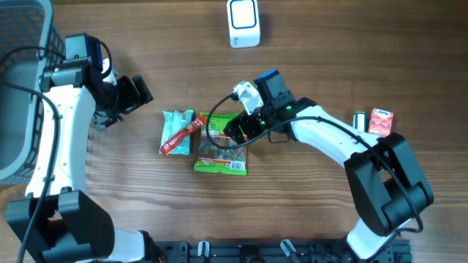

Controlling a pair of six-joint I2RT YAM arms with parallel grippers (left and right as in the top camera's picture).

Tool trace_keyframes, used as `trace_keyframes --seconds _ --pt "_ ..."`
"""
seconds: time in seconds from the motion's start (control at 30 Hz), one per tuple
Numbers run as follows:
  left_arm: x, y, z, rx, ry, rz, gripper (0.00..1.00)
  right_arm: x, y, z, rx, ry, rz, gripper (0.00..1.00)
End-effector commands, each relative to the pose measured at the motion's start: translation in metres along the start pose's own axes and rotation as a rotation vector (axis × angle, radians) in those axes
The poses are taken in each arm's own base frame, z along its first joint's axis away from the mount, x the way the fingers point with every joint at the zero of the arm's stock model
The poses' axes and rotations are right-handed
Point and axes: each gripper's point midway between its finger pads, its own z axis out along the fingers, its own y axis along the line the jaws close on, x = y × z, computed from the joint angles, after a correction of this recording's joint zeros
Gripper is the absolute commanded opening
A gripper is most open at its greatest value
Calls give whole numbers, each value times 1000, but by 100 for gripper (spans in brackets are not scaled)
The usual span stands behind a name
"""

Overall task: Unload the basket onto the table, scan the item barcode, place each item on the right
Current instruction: 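Bring both grippers to the green snack bag from either side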

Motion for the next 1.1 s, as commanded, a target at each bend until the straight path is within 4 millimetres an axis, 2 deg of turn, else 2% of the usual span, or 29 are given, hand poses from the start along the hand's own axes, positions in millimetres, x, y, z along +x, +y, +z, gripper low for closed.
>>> trace_keyframes --seconds 0.0,0.03,0.13,0.17,0.2,0.23,0.27,0.4,0.43,0.47,0.6,0.73,0.93,1.07 --pt "-22 -9 -6 43 -98 2 100 11 2 3 -15 37 35 100" --pt "-36 -15 -8 65 -155 12 100 14 2 3 -15 49 51 99" --pt "-26 -42 -11 228 -95 -16 100 21 2 2 -17 77 63 100" --pt "-20 -54 -11 293 -59 -6 89 23 3 2 -17 86 67 100" --pt "-8 -68 -10 351 -11 11 64 25 3 2 -17 91 81 100" --pt "2 -74 -5 352 20 25 25 25 3 2 -15 91 112 100" --pt "18 -81 3 345 62 51 5 24 1 1 -12 88 166 100" --pt "73 -93 37 283 194 90 4 21 -2 -3 -52 75 269 100" --pt "87 -90 48 242 218 98 4 21 -3 -5 -72 70 287 100" --pt "109 -82 65 158 245 103 4 23 -14 -10 -60 70 334 100" --pt "139 -71 84 83 289 124 4 30 -27 -16 -44 84 381 100" --pt "147 -66 104 75 271 103 4 33 -30 -18 -39 93 397 100" --pt "134 -73 132 118 183 119 4 40 -26 -19 -52 125 489 100" --pt "141 -68 148 88 227 72 4 42 -17 -19 -102 136 499 100"
